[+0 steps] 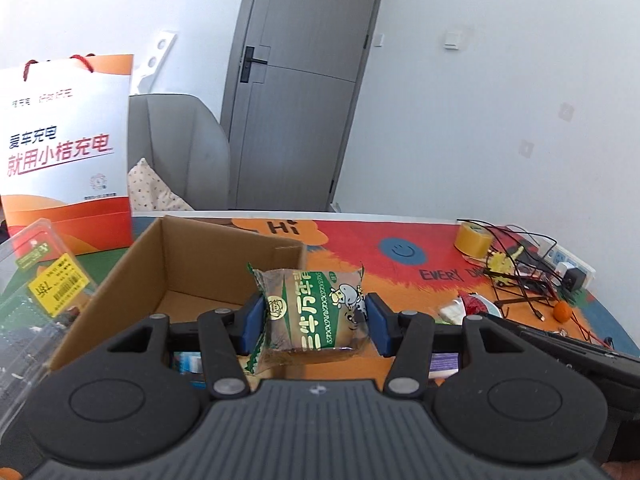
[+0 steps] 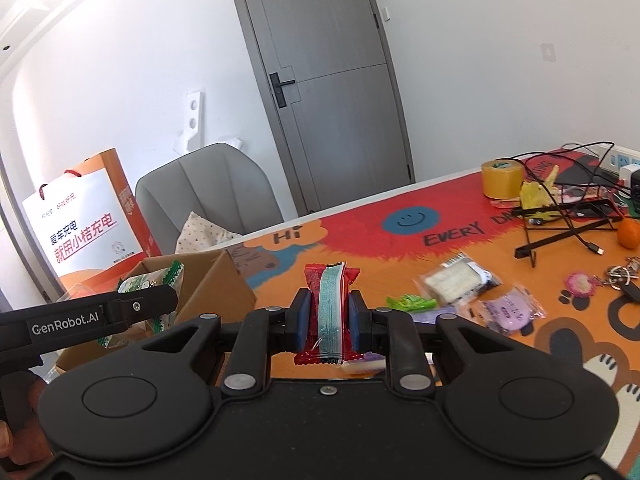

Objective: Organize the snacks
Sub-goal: 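Carry the bread packet in the left tool and red candy in the right tool to the box, then open the left tool over the box while the right tool releases the red candy in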

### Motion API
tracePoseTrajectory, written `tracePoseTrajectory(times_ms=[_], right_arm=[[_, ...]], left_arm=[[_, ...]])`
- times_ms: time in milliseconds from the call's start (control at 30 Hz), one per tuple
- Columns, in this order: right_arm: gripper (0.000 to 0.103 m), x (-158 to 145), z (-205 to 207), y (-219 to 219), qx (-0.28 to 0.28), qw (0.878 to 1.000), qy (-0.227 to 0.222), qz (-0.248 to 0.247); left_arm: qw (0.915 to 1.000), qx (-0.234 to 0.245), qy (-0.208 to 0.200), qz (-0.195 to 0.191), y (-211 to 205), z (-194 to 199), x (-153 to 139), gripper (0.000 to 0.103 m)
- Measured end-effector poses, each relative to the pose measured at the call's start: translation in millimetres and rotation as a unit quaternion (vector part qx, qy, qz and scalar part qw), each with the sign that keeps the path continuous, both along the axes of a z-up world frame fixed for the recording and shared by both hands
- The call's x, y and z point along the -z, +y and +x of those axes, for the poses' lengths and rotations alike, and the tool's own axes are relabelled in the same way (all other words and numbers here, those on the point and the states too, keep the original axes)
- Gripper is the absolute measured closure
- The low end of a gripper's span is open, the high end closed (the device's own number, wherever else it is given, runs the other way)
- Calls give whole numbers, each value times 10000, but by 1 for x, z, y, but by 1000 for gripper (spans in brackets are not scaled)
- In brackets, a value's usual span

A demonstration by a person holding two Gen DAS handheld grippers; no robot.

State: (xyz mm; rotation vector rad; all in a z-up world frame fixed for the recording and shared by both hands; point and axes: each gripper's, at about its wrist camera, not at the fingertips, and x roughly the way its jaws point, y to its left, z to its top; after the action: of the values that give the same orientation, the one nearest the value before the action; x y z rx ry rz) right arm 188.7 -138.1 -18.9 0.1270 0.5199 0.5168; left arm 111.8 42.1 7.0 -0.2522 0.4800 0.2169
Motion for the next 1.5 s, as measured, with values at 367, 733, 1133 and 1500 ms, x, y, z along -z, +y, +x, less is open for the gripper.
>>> tracePoseTrajectory(times_ms=[367, 733, 1133, 1500], right_arm=[[82, -5, -3, 35, -310, 9995, -54, 15], [82, -6, -1, 73, -604, 9982, -42, 1], [82, -10, -1, 114, -919, 9958, -16, -31], [61, -9, 6, 142, -1121, 9934, 171, 154]], left_arm=[[9995, -297, 3, -131, 36, -6, 2, 51], [9976, -611, 166, -290, 73, -9, 10, 50], [9947, -860, 110, -558, 105, -27, 6, 29], [9923, -1056, 31, -650, 122, -40, 4, 12]])
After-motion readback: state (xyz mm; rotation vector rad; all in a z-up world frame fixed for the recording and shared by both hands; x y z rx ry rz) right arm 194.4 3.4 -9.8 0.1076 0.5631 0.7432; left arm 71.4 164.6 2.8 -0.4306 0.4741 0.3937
